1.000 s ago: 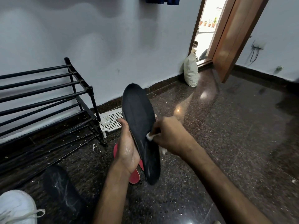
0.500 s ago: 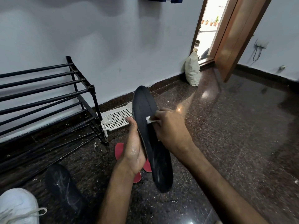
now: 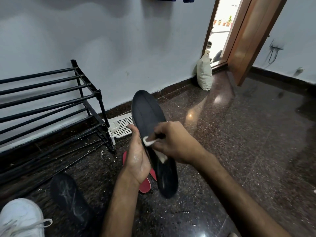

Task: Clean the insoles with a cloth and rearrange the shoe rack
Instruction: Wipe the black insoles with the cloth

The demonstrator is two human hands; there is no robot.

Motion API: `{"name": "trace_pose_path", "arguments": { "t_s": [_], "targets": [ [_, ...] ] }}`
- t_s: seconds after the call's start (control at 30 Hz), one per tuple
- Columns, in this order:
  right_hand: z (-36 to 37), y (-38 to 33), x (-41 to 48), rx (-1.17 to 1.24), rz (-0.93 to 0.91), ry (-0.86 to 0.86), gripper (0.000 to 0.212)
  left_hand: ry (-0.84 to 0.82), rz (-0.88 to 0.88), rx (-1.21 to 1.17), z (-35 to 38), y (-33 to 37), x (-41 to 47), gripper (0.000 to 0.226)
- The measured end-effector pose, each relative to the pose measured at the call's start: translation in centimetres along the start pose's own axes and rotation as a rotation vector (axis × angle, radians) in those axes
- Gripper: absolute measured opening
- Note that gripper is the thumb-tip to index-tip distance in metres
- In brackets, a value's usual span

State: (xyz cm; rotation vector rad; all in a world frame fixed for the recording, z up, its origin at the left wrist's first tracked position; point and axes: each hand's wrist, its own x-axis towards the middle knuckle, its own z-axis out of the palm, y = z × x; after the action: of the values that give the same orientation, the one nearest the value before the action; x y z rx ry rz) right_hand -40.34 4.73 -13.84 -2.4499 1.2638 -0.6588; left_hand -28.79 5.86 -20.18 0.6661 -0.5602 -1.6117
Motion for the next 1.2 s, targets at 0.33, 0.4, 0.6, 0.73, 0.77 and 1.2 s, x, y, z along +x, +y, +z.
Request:
{"name": "trace_pose_path", "arguments": {
  "t_s": [0.33,0.4,0.6,0.73,0.77,1.2],
  "targets": [
    [0.6,0.1,0.5,0.034,-0.094,0.116,0.01,-0.003,0.046,-0.025,-0.3,0.4,0.3,0.08],
    [-0.2,0.8,0.4,-0.057,-0.012,-0.105,0.013,-0.012,0.056,-0.077,-0.9,0.8,0.4,0.083],
    [-3.4,4.3,-1.1,0.09,0.39,0.332,0.016,-0.058,0.06,-0.209,-1.8,1.4,0.9,0.084],
    [-1.1,3.3,-1.4,0.6,0.525,0.038,0.013,0.01,0.048,-0.252,-2.2,0.7,1.2,0.081],
    [-0.4,2.9,-1.4,0.68,0.518,0.009,0.015,0.027,0.035,-0.267,-2.4,0.6,1.4,0.081],
    [2.7,3.0,-1.1,0.836,0.597,0.278,0.013,-0.133,-0.032,-0.153,-1.9,-1.4,1.5,0.1]
  ]
}}
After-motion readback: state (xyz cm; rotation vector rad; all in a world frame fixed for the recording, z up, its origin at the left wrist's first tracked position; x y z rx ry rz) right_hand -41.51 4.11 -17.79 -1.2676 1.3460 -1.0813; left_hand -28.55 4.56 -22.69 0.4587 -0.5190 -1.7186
